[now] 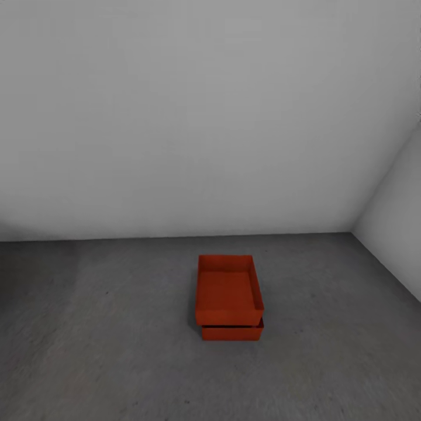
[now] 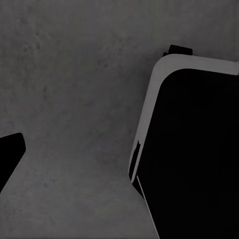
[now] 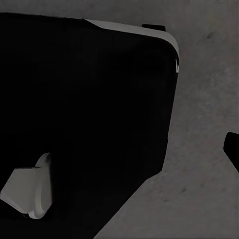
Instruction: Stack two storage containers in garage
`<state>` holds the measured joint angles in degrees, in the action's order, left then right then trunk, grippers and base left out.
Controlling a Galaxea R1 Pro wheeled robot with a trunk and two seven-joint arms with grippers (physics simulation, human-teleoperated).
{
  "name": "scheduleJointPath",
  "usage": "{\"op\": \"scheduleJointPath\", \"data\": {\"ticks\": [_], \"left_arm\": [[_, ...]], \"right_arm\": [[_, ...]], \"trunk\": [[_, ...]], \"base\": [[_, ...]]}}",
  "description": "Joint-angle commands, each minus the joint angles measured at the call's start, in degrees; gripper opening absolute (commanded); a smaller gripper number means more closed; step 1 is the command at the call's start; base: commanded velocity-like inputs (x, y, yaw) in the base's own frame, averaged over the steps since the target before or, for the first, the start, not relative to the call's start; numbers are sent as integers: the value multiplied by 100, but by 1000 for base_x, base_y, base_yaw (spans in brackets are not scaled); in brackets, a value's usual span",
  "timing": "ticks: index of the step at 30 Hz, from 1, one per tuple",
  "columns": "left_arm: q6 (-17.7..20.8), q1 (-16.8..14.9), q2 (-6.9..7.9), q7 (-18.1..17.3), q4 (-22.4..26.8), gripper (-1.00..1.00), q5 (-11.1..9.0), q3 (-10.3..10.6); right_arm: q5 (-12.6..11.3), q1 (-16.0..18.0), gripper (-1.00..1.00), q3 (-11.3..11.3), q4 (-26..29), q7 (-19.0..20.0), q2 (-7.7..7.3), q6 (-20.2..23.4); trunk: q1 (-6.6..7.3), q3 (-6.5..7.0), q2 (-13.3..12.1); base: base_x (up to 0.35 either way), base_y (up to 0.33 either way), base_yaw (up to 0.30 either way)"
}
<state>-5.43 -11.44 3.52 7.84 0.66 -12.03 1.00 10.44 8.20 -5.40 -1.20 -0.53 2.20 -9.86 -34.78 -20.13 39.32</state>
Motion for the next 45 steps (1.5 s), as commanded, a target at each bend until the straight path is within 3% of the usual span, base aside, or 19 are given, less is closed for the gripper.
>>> {"op": "scheduleJointPath", "data": {"ticks": [1, 45], "left_arm": [[-21, -4, -1, 7, -4, 100, -37, 15], [-14, -3, -1, 7, -4, 100, -36, 12]], "right_arm": [[54, 6, 100, -49, -13, -4, 0, -27], [69, 6, 100, -32, -12, -86, 9, -26]], "trunk": [[-1, 3, 5], [-1, 408, 5]], "base": [[0, 0, 0], [0, 0, 0]]}}
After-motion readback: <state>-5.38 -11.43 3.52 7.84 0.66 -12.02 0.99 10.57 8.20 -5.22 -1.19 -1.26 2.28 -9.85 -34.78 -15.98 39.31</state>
